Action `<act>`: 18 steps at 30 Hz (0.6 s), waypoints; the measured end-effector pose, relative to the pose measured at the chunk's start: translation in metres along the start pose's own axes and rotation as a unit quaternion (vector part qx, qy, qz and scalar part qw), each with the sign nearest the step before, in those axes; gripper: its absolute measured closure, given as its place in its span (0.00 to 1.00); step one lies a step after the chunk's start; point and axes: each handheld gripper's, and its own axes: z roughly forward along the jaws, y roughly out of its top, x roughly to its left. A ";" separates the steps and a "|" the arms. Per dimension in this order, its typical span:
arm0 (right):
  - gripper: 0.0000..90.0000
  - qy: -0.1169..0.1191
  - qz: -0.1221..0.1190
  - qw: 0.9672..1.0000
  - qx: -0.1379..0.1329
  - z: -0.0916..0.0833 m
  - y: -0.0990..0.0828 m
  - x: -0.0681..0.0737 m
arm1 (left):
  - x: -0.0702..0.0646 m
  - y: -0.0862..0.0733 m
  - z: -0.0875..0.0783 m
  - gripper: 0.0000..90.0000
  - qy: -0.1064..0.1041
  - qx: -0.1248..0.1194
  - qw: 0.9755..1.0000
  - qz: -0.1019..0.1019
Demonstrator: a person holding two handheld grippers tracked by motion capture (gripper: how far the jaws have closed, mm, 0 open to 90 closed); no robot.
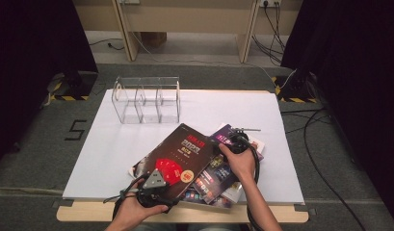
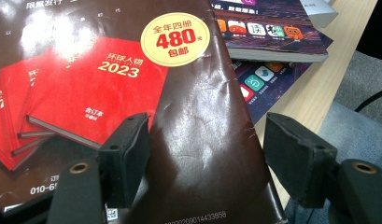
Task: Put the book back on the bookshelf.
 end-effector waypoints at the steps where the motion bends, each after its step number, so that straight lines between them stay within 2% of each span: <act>1: 0.61 0.001 0.000 1.000 0.000 0.000 0.000 0.000 | 0.000 0.000 0.000 0.35 0.000 0.000 1.000 0.000; 5: 0.66 0.000 0.006 1.000 0.002 0.001 0.001 0.000 | 0.000 0.000 0.000 0.35 0.000 0.000 1.000 0.000; 6: 0.71 -0.001 0.013 1.000 0.002 0.000 0.001 0.000 | 0.000 0.000 0.000 0.35 0.000 0.000 1.000 0.000; 11: 0.85 0.011 0.034 0.999 -0.019 -0.005 0.003 -0.003 | 0.000 0.000 0.001 0.35 0.001 0.002 1.000 0.000; 15: 0.90 0.017 0.039 0.999 -0.028 -0.008 0.005 -0.001 | 0.000 0.000 0.000 0.35 0.005 -0.001 1.000 0.002; 17: 0.92 0.024 0.045 0.998 -0.035 -0.012 0.006 0.002 | 0.000 0.002 -0.001 0.36 0.007 -0.005 1.000 0.001; 18: 0.94 0.035 0.051 0.997 -0.046 -0.016 0.008 0.005 | 0.000 0.004 -0.002 0.36 0.011 -0.010 1.000 0.003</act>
